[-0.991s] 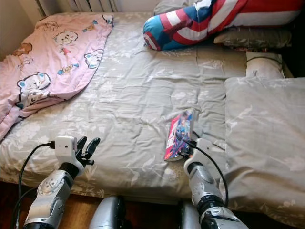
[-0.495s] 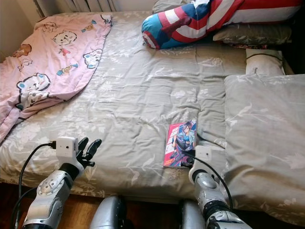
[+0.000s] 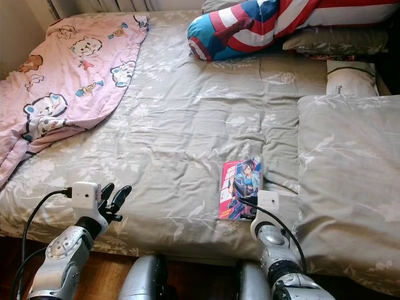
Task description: Clean up the room
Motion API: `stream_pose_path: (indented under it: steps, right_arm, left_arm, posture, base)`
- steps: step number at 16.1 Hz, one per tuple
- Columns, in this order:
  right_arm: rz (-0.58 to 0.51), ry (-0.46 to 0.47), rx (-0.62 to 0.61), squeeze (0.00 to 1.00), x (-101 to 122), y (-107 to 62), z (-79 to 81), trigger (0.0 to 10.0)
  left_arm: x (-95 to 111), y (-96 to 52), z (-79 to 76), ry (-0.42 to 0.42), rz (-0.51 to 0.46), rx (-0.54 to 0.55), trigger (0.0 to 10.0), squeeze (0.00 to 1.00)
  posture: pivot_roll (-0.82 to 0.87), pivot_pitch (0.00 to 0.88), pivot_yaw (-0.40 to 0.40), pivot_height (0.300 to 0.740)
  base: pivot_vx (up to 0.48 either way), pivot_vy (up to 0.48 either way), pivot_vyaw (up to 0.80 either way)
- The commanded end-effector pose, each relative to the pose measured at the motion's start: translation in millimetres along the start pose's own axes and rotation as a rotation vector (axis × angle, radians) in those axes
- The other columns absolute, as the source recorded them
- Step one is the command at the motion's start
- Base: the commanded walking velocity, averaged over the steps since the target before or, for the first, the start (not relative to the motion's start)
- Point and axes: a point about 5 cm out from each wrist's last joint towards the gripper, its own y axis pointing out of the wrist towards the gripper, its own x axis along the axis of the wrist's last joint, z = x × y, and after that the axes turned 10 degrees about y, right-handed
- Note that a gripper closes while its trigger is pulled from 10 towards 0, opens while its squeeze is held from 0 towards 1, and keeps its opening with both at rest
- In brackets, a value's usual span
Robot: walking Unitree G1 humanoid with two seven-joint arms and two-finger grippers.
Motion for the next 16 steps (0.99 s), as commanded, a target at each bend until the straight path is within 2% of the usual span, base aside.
stream_pose_path:
  steps: [1,3,8,11,16]
  right_arm:
    - [0.085,0.033,-0.028,0.0,-22,-3.1,-3.3,10.0]
    - [0.091,0.059,-0.035,0.0,-24,-3.4,-3.2,10.0]
    - [0.095,0.057,-0.06,0.0,-22,-3.3,-10.1,10.0]
    - [0.101,-0.008,-0.029,0.0,-18,-2.6,-11.5,10.0]
    - [0.097,-0.015,-0.04,0.0,-15,-2.3,-17.3,10.0]
  left_arm:
    - [-2,-5.2,2.7,0.018,0.014,0.004,10.0,0.0]
    - [-2,-6.2,4.3,0.018,0.017,0.01,10.0,0.0]
    - [-1,-5.5,4.4,0.019,0.015,0.012,10.0,0.0]
    - [-1,-5.6,4.6,0.018,0.017,0.014,10.0,0.0]
    - [0,-6.1,4.9,0.022,0.018,0.011,10.0,0.0]
  posture:
    - [0.09,0.215,0.089,0.624]
    - [0.09,0.216,0.088,0.624]
    - [0.1,0.218,0.089,0.624]
    - [0.1,0.223,0.092,0.624]
    - [0.1,0.229,0.097,0.624]
  base:
    - [0.0,0.0,0.0]
    - [0.0,0.0,0.0]
    - [0.0,0.0,0.0]
    - [0.0,0.0,0.0]
    - [0.0,0.0,0.0]
